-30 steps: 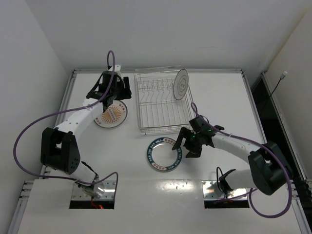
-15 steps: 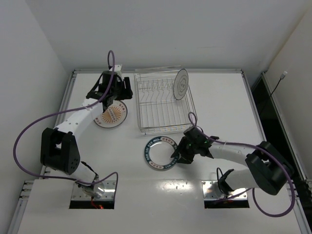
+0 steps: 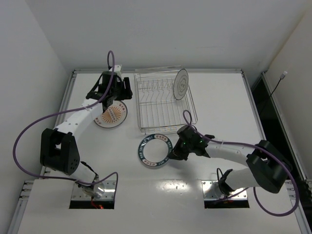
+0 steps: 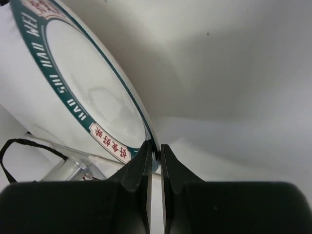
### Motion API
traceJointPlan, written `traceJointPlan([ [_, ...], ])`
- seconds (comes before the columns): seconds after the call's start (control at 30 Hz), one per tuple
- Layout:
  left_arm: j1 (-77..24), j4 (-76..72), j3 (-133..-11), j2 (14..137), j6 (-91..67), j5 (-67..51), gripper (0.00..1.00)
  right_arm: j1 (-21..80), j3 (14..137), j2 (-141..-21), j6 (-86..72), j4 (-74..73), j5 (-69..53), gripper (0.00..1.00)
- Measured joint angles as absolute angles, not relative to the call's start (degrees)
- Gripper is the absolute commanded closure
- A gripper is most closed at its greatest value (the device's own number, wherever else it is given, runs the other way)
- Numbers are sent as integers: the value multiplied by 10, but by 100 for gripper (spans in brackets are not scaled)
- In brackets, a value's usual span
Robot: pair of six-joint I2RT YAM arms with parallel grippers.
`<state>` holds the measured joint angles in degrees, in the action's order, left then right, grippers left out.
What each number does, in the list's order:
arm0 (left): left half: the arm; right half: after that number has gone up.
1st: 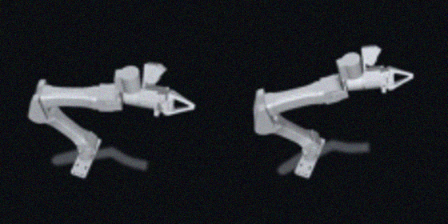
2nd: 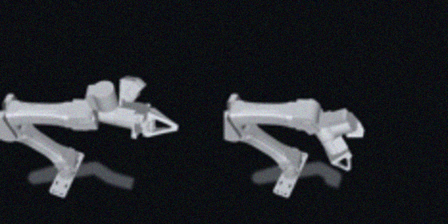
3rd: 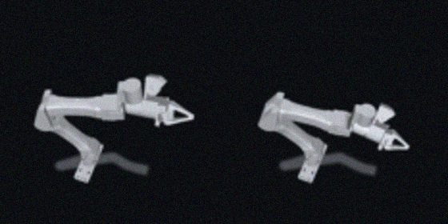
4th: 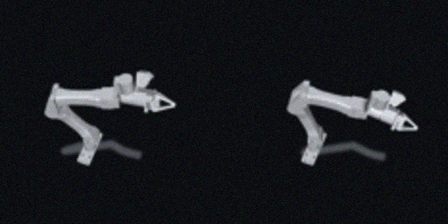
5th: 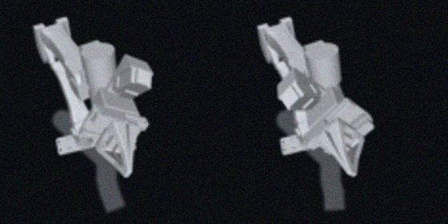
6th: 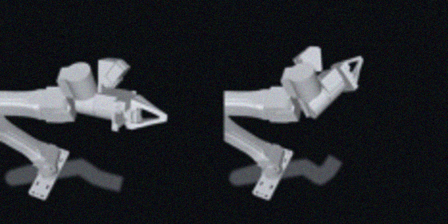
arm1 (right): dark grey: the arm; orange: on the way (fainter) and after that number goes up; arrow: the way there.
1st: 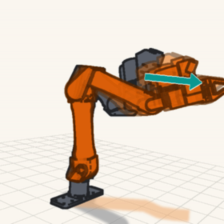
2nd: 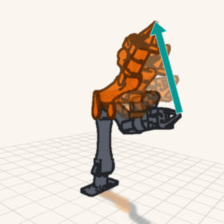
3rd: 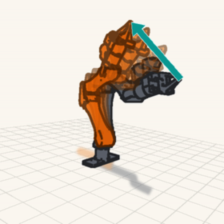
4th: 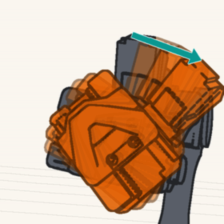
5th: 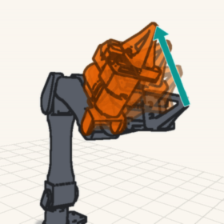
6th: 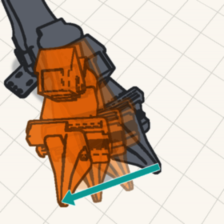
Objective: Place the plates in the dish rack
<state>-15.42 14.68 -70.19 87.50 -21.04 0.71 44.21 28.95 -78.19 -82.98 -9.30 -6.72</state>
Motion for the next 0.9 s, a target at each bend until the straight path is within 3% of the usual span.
traceJointPlan([
  [0.3, -154, 147, -702, 875, -210, 8, 44, 488, 389, -646, -757, -282, -12, 100],
  [0.57, -154, 147, -702, 863, -210, 16, 44, 518, 704, -639, -628, -516, 140, 100],
  [0.73, -154, 146, -701, 861, -210, 36, 44, 510, 951, -705, -548, -653, 294, 100],
  [0.9, -154, 146, -695, 856, -210, 54, 44, 467, 1140, -837, -434, -659, 460, 100],
])
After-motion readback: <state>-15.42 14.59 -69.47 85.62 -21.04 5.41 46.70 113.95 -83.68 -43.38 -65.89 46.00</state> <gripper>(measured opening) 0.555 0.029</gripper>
